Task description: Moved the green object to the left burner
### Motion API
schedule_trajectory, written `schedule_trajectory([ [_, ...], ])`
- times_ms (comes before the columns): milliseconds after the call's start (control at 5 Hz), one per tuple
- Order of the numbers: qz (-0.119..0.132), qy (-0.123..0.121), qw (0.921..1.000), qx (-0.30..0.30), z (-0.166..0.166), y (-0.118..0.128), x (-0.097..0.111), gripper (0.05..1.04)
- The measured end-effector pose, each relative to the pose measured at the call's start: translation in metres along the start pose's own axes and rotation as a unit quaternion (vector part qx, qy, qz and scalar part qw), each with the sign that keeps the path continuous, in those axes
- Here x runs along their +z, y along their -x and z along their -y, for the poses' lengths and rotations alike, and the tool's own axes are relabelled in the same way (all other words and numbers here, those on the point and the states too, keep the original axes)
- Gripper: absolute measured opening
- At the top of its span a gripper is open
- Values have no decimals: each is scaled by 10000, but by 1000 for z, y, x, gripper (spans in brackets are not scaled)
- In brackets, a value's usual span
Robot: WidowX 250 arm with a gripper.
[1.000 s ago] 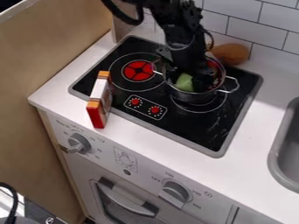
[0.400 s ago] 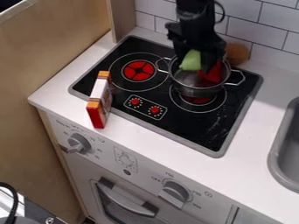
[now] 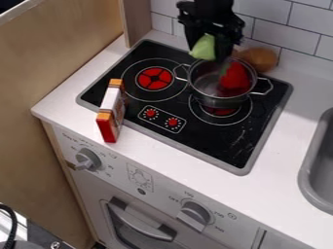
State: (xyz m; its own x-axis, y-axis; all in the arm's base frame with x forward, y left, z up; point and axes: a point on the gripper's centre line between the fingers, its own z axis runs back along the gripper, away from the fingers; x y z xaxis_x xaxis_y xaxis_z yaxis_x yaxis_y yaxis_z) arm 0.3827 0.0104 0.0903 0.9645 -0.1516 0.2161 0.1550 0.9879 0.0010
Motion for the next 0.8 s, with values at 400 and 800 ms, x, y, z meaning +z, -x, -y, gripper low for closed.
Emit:
schedule_trajectory([
  [400,-139,-75,9996,-225,-43,12,9,676],
  [800,167,-37,9994,-298,-77,33,-6,676],
])
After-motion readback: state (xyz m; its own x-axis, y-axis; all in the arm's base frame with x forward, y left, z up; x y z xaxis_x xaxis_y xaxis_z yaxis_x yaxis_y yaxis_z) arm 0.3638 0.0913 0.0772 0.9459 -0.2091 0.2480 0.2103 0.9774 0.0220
